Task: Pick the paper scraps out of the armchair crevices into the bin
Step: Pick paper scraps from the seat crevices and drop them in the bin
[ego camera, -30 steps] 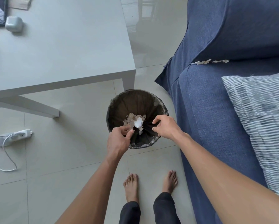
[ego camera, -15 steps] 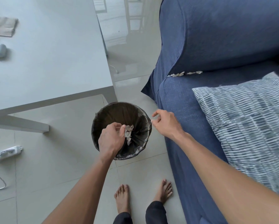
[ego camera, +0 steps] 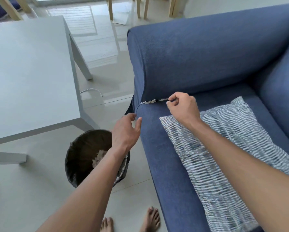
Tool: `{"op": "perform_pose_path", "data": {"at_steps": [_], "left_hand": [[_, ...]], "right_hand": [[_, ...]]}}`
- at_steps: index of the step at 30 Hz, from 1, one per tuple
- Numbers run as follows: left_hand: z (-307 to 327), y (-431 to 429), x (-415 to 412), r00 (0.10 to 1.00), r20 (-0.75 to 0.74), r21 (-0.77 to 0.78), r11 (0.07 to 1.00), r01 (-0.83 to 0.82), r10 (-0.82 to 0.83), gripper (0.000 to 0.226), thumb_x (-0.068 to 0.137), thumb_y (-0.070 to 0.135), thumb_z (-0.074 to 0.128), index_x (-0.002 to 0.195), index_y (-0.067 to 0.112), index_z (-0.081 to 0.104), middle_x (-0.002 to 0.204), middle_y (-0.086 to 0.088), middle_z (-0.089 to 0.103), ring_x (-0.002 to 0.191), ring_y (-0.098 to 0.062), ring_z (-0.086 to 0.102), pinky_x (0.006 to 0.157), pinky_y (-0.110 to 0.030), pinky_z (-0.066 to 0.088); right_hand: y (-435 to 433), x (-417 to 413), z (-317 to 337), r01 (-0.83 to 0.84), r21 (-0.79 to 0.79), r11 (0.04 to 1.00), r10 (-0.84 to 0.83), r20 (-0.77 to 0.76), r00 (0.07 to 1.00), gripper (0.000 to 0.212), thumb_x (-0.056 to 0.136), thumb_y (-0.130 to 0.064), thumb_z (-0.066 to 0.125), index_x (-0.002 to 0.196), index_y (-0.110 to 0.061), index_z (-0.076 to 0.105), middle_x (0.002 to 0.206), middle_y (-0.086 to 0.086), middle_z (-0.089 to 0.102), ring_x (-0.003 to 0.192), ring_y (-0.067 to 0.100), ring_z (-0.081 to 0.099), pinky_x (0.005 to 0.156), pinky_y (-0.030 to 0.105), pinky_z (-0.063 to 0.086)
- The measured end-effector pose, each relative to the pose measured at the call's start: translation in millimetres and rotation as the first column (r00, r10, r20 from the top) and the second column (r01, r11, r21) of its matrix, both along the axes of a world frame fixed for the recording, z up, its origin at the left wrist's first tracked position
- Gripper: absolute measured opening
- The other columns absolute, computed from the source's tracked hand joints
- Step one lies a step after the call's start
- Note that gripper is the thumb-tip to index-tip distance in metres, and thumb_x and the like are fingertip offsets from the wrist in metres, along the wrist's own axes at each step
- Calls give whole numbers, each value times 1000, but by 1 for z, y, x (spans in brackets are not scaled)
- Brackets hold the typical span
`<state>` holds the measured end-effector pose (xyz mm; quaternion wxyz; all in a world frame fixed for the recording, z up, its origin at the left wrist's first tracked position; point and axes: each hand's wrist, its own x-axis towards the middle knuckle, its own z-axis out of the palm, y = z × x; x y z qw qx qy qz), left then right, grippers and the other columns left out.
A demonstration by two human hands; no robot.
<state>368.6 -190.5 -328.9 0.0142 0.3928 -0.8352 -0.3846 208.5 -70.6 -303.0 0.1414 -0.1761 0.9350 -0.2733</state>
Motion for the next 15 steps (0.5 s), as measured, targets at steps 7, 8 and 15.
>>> {"op": "perform_pose_path", "data": {"at_steps": [7, 8, 15], "left_hand": [[-10, 14, -53, 1000, -1, -8, 1000, -26, 26, 44, 98, 43, 51, 131, 15, 61, 121, -2, 69, 109, -20, 65, 94, -41, 52], [-13, 16, -58, 1000, 4, -11, 1000, -22, 22, 44, 98, 43, 51, 130, 15, 61, 121, -2, 68, 109, -20, 65, 94, -42, 52], [-33, 17, -81, 998, 51, -47, 999, -22, 24, 35, 99, 39, 52, 121, 14, 62, 116, -5, 67, 104, -24, 64, 89, -43, 53]], "right_hand": [[14, -33, -29, 72, 101, 992, -82, 102, 991, 32, 90, -37, 68, 114, -15, 69, 102, 6, 73, 100, 27, 66, 85, 36, 55], [13, -36, -34, 70, 116, 991, -83, 110, 990, 35, 90, -38, 68, 116, -15, 68, 104, 7, 72, 101, 28, 66, 84, 36, 54], [0, -53, -60, 85, 172, 981, -109, 138, 984, 39, 90, -41, 68, 110, -8, 69, 116, 14, 68, 108, 35, 64, 87, 39, 54]]}}
